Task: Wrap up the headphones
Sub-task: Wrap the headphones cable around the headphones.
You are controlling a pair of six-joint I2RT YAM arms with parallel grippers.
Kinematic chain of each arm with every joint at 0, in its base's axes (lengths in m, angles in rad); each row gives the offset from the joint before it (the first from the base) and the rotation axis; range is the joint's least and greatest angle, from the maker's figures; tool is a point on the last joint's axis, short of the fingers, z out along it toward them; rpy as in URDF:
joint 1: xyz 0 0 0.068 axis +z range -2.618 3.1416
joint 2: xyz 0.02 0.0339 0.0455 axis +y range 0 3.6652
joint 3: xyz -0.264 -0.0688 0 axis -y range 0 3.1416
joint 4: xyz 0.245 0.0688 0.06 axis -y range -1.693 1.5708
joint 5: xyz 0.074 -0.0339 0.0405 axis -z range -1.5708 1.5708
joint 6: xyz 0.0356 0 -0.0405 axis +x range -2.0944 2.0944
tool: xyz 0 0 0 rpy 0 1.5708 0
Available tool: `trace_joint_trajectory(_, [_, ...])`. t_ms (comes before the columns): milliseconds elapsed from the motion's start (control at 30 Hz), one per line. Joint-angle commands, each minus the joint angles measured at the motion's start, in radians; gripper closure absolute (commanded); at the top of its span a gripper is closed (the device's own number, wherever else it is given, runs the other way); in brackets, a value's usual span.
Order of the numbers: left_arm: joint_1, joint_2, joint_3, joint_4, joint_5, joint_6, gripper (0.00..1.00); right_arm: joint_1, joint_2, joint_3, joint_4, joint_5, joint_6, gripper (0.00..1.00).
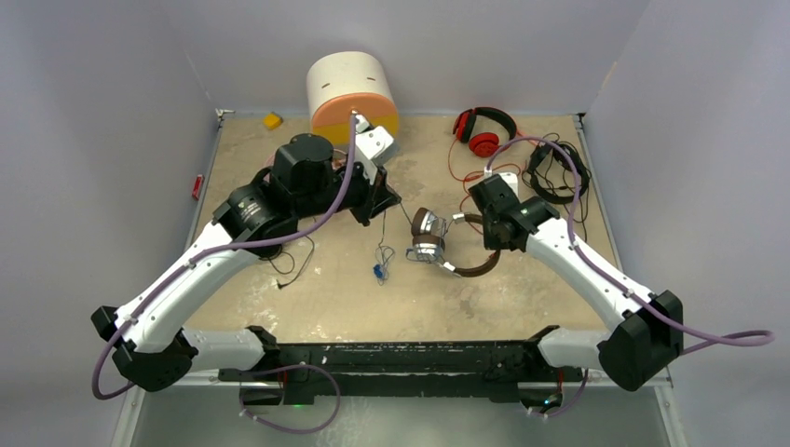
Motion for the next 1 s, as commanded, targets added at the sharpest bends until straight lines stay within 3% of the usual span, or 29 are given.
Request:
trace_joint_trajectory(0, [0.004, -0.065, -0.063, -0.001, 0.03, -0.01, 1.0, -0.023, -0.047, 0.111, -0.035, 0.055, 0.089, 1.0])
trace_joint_trajectory(267, [0.003, -0.158, -0.237, 0.03, 0.15, -0.041, 1.0, -0.208, -0.014, 0.272, -0.034, -0.157, 0.106, 1.0])
trace_joint_trajectory(533, [-0.024, -0.16, -0.25, 0.042, 0.378, -0.008, 1.0, -0.214, 0.147, 0.467, -0.145, -0.059, 0.241, 1.0])
trace_joint_trajectory(733, [-0.03, -0.174, -0.182, 0.049, 0.416, -0.001, 1.0, -0.214, 0.171, 0.413, -0.107, 0.117, 0.237, 1.0])
trace_joint_trajectory(833, [-0.028, -0.17, -0.135, 0.04, 0.376, -0.007, 1.0, -0.211, 0.177, 0.369, -0.09, 0.117, 0.207, 1.0])
trace_joint_trajectory(967, [-0.028, -0.132, -0.069, 0.039, 0.425, -0.034, 1.0, -0.209, 0.176, 0.315, -0.074, 0.122, 0.193, 1.0])
